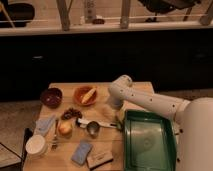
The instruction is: Place pepper in metal cup
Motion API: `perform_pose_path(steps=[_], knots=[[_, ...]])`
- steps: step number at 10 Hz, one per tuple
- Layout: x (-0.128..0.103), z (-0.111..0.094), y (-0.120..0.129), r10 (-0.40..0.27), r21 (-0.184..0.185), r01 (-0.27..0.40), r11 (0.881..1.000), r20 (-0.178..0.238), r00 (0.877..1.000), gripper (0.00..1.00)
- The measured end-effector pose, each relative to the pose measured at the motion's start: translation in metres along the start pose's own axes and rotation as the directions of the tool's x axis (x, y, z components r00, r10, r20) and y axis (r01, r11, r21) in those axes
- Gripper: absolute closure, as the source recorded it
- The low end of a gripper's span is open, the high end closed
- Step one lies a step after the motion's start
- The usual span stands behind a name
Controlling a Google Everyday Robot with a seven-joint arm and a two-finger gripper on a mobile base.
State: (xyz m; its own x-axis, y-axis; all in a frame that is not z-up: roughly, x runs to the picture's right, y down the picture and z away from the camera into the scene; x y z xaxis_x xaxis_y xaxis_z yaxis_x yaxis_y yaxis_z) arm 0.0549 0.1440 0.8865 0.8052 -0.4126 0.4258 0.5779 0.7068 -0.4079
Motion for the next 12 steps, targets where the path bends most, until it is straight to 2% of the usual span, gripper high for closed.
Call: perform_pose_path(steps=[1, 3, 5, 6, 7, 10, 12], knots=[[-0.002, 0.0, -0.001, 0.001, 0.001, -0.001, 1.0, 0.004, 1.0, 0.5], [-0.001, 0.001, -0.001, -0.001, 0.001, 0.001, 1.0, 0.008, 1.0, 0.66], [0.001, -0.002, -0.003, -0.004, 0.009, 0.004, 1.0, 0.002, 1.0, 0.89], [0.0, -0.002, -0.002, -0.005, 0.001, 0.005, 1.0, 0.004, 1.0, 0.96], [0.0, -0.002, -0.002, -0.003, 0.001, 0.003, 1.0, 0.006, 1.0, 1.0], [0.007, 0.009, -0.005, 0.019, -0.009, -0.019, 1.0, 0.053, 0.998, 1.0], [0.006, 0.007, -0.002, 0.012, -0.013, -0.011, 1.0, 0.048, 0.999, 0.85]])
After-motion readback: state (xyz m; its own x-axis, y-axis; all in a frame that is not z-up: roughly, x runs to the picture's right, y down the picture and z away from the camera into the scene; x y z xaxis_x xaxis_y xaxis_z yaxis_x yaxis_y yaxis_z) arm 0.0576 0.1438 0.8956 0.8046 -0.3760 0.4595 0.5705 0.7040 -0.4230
